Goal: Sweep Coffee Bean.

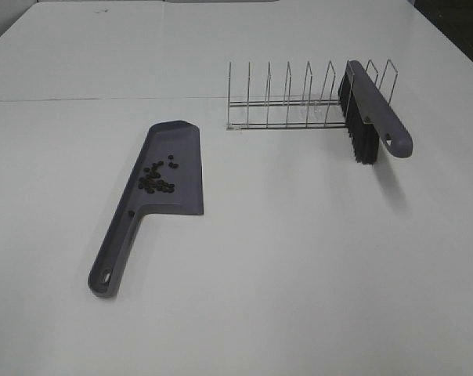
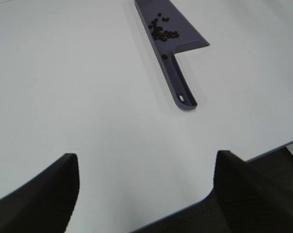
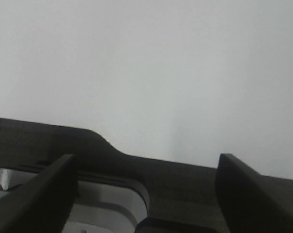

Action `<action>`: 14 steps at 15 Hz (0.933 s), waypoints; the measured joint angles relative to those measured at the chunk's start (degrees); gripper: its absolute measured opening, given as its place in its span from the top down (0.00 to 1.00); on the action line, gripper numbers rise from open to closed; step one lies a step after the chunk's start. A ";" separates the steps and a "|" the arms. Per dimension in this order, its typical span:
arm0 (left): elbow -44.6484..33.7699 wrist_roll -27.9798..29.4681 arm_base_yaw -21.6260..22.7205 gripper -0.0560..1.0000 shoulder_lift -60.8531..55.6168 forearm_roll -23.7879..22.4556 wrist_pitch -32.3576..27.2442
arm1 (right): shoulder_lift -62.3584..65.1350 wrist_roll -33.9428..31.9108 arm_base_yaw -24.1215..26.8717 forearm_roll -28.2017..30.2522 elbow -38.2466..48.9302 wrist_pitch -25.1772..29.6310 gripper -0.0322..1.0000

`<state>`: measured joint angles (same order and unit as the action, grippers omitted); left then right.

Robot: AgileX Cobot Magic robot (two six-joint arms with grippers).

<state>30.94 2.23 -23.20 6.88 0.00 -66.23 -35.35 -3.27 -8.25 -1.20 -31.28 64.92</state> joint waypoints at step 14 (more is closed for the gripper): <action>-2.35 -1.38 0.00 0.27 0.00 1.09 5.27 | 35.52 7.45 0.00 -1.09 2.35 -3.90 0.25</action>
<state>28.59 0.86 -23.20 6.88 1.09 -60.96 0.17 4.18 -8.25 -2.29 -28.93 61.02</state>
